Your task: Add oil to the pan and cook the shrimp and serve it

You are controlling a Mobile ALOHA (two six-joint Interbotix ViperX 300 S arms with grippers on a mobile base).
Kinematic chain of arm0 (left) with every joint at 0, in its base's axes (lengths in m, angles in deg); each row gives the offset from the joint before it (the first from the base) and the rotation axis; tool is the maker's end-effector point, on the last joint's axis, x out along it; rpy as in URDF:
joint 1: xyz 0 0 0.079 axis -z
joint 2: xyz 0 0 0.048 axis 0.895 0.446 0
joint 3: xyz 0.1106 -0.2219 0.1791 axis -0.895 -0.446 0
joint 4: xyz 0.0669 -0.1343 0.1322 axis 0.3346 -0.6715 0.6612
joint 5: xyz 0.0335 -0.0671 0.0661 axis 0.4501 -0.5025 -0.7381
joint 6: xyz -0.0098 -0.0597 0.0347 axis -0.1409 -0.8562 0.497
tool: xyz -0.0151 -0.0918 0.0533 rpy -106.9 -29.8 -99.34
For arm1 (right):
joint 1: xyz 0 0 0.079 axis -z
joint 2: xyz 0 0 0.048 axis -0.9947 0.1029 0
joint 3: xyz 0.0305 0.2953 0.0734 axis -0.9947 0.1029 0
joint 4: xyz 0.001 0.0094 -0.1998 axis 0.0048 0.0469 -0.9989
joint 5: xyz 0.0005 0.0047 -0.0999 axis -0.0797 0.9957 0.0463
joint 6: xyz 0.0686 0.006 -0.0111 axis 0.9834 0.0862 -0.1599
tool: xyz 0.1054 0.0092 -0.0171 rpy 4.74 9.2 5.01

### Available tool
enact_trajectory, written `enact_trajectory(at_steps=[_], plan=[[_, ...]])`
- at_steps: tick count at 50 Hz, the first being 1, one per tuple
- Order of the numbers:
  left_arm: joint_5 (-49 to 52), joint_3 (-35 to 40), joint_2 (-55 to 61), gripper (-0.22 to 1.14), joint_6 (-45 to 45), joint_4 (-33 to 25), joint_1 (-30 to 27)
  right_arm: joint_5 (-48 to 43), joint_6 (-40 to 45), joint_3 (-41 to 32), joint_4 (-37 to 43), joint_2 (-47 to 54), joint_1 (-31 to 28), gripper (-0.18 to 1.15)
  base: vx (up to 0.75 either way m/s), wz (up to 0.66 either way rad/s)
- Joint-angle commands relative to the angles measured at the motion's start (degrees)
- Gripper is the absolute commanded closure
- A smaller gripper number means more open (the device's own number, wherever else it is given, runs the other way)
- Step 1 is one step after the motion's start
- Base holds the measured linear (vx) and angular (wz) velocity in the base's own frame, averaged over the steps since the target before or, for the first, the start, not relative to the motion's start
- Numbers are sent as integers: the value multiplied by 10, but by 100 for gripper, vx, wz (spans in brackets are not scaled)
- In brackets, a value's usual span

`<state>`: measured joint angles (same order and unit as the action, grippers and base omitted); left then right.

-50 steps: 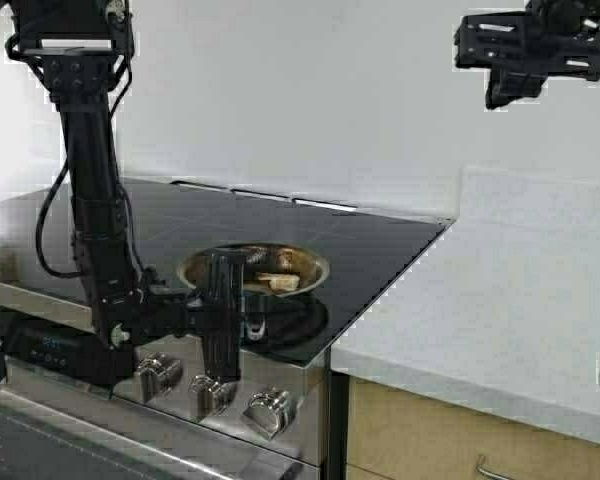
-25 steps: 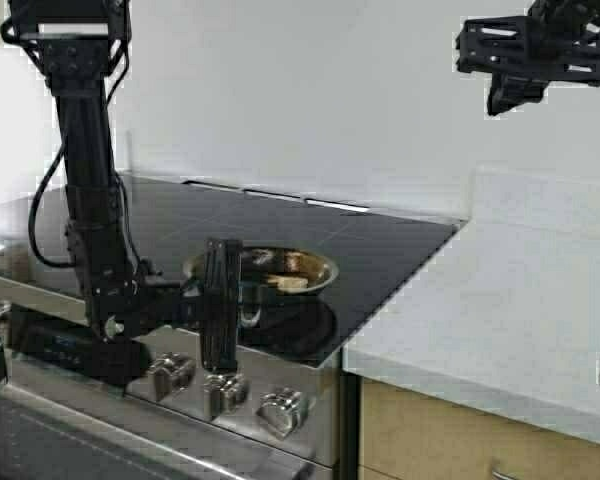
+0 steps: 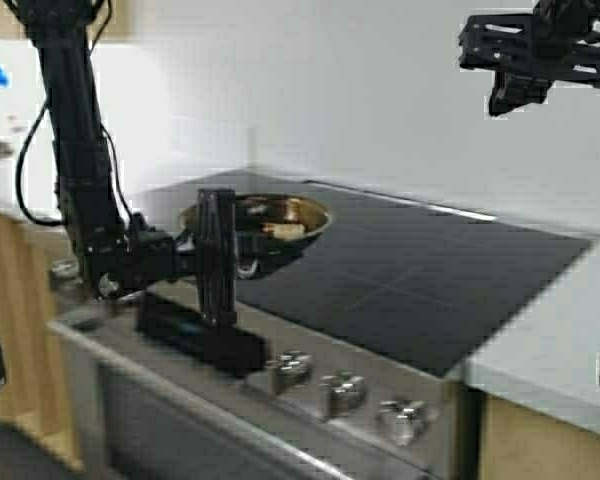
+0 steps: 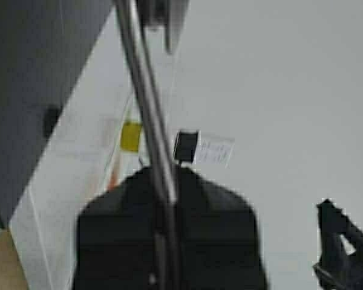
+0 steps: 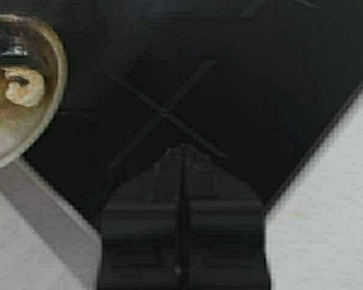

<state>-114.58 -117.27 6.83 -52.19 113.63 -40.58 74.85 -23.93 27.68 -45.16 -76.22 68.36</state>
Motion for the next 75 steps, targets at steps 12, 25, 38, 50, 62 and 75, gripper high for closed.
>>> enact_trajectory(at_steps=[12, 25, 38, 50, 62, 75], plan=[[-18, -9, -49, 89, 40, -18, 4, 5, -1, -12, -2, -10, -1, 90, -3, 43], [-18, -30, -55, 89, 47, -26, 4, 5, 0, -12, -2, -5, -1, 90, -5, 34], [-18, -42, -68, 89, 62, -25, 4, 9, 2, -20, -2, 7, -1, 90, -5, 36], [-18, -29, -63, 89, 62, -18, -9, 7, -1, -25, -2, 29, -1, 90, -5, 41], [-20, -35, -69, 89, 62, -11, -12, 4, -1, -21, -4, 34, -1, 90, -2, 45], [-20, -24, -73, 89, 58, -11, -12, 9, 1, -12, -3, 27, -1, 90, 3, 60]])
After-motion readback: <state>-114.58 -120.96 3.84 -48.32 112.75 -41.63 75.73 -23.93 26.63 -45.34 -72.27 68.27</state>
